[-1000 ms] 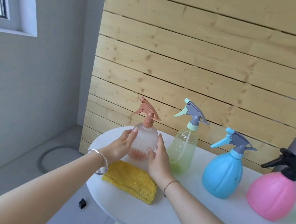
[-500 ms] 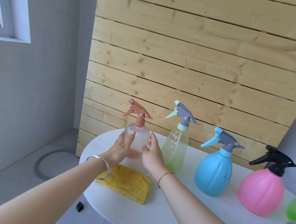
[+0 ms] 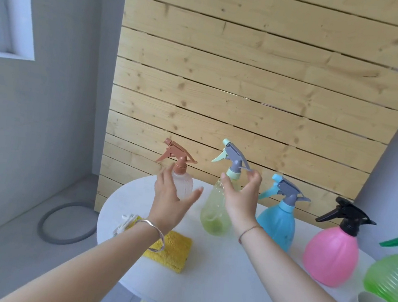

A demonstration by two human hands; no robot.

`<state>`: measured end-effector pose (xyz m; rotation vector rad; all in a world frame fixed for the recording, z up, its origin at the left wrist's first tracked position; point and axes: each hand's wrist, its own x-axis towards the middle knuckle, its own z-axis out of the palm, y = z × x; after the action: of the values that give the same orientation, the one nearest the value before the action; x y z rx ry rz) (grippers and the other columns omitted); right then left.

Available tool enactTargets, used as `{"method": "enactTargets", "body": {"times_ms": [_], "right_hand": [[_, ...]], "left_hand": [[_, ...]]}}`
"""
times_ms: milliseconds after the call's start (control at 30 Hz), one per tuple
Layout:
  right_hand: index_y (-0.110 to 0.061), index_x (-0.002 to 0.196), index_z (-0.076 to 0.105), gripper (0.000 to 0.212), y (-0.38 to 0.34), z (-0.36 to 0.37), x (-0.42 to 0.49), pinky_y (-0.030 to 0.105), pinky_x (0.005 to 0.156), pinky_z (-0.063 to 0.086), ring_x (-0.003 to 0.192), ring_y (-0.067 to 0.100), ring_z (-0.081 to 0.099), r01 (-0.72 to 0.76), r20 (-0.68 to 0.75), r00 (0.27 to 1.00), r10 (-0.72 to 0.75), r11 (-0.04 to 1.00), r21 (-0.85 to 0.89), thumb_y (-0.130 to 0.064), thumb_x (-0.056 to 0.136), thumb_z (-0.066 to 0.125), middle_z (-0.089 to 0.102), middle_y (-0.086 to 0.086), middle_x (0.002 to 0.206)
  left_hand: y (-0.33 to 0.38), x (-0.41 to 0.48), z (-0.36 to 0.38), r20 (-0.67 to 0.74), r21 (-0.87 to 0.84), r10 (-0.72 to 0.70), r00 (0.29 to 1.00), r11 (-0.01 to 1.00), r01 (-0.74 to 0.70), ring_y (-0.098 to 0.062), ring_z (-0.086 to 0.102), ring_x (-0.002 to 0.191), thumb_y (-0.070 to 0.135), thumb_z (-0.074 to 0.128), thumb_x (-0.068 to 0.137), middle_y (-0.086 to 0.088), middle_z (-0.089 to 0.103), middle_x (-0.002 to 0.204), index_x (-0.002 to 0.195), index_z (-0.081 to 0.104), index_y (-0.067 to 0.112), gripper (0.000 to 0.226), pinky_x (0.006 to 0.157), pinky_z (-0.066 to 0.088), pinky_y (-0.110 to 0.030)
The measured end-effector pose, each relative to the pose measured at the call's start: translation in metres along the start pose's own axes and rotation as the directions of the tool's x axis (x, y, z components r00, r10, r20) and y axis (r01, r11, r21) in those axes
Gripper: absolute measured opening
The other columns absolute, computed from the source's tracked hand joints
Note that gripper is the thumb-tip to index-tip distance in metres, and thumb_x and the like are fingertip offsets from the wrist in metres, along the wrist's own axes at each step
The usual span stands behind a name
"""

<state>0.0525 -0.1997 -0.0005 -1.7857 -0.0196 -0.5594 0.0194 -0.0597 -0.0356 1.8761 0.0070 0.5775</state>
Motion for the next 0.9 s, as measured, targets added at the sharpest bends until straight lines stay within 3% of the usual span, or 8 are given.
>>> {"method": "enactTargets", "body": {"times_ms": [100,200,333,467,600,733,800,900], "right_hand": [[-0.010,0.119,0.051,0.038,-0.001,0.004,0.014,0.025,0.080,0.040,0.109,0.023,0.059,-0.051,0.035,0.998,0.051,0.999,-0.011,-0.022,0.086,0.068,0.062,0.003,0.114],[-0.018,0.096,0.060,0.020,-0.013,-0.005,0.009,0.026,0.077,0.047,0.095,0.020,0.064,0.022,0.016,1.000,-0.022,0.999,-0.043,-0.019,0.080,0.073,0.067,0.000,0.095],[-0.024,0.077,0.061,0.022,-0.057,-0.041,-0.014,0.021,0.073,0.046,0.075,0.007,0.059,0.155,0.033,0.987,-0.158,0.984,0.093,-0.026,0.070,0.082,0.063,-0.011,0.074],[-0.016,0.087,0.071,0.012,-0.096,-0.090,-0.041,0.014,0.075,0.048,0.078,0.005,0.060,0.044,0.181,0.977,-0.109,0.943,0.330,-0.016,0.076,0.078,0.069,-0.003,0.082],[-0.012,0.097,0.071,0.031,-0.133,-0.140,-0.056,0.034,0.094,0.047,0.095,0.011,0.065,-0.112,0.423,0.905,-0.040,0.938,0.329,-0.028,0.071,0.073,0.072,0.003,0.094],[-0.017,0.105,0.068,0.040,-0.152,-0.170,-0.075,0.027,0.089,0.052,0.107,0.015,0.064,-0.274,0.533,0.845,-0.044,0.821,0.501,-0.037,0.070,0.070,0.070,0.003,0.108],[-0.022,0.103,0.071,0.040,-0.164,-0.177,-0.087,0.025,0.082,0.054,0.106,0.015,0.065,-0.240,0.487,0.870,-0.075,0.798,0.552,-0.040,0.067,0.074,0.070,0.000,0.107],[-0.022,0.096,0.072,0.034,-0.177,-0.182,-0.103,0.028,0.081,0.053,0.103,0.018,0.064,-0.182,0.392,0.917,-0.069,0.803,0.568,-0.038,0.066,0.075,0.071,-0.001,0.101]], "left_hand": [[0.009,-0.008,0.013,0.030,0.075,0.150,0.988,0.986,-0.151,-0.007,0.017,0.140,0.038,0.075,0.080,0.008,0.019,0.155,0.148,0.021,0.017,0.089,0.110,0.013,-0.017],[0.016,-0.020,0.022,0.154,0.095,0.103,0.983,0.988,-0.118,-0.010,0.015,0.143,0.040,0.079,0.076,0.004,0.019,0.153,0.149,0.016,0.014,0.100,0.104,0.011,-0.012],[0.042,-0.040,0.021,0.221,0.007,0.053,0.974,0.998,-0.056,-0.004,0.037,0.128,0.048,0.087,0.061,0.013,0.038,0.134,0.142,0.025,0.027,0.104,0.102,0.030,-0.017],[0.083,-0.064,0.005,0.291,-0.108,0.024,0.956,0.994,0.008,-0.004,0.057,0.104,0.050,0.087,0.054,0.012,0.056,0.114,0.116,0.037,0.032,0.082,0.089,0.047,-0.023],[0.130,-0.095,-0.024,0.714,-0.377,0.004,0.701,0.845,0.379,-0.016,0.068,0.104,0.033,0.082,0.068,-0.003,0.070,0.113,0.119,0.049,0.016,0.063,0.092,0.053,-0.035],[0.156,-0.116,-0.045,0.868,-0.434,0.076,0.490,0.593,0.678,-0.022,0.070,0.097,0.047,0.086,0.058,-0.007,0.073,0.106,0.104,0.075,0.016,0.057,0.085,0.056,-0.038],[0.171,-0.124,-0.047,0.857,-0.411,0.068,0.511,0.688,0.598,-0.016,0.068,0.103,0.054,0.074,0.070,0.000,0.071,0.112,0.111,0.072,0.023,0.052,0.088,0.054,-0.033],[0.195,-0.130,-0.049,0.673,-0.395,0.018,0.740,0.854,0.338,-0.005,0.064,0.106,0.066,0.065,0.068,0.005,0.067,0.120,0.120,0.058,0.029,0.064,0.095,0.050,-0.030]]}}
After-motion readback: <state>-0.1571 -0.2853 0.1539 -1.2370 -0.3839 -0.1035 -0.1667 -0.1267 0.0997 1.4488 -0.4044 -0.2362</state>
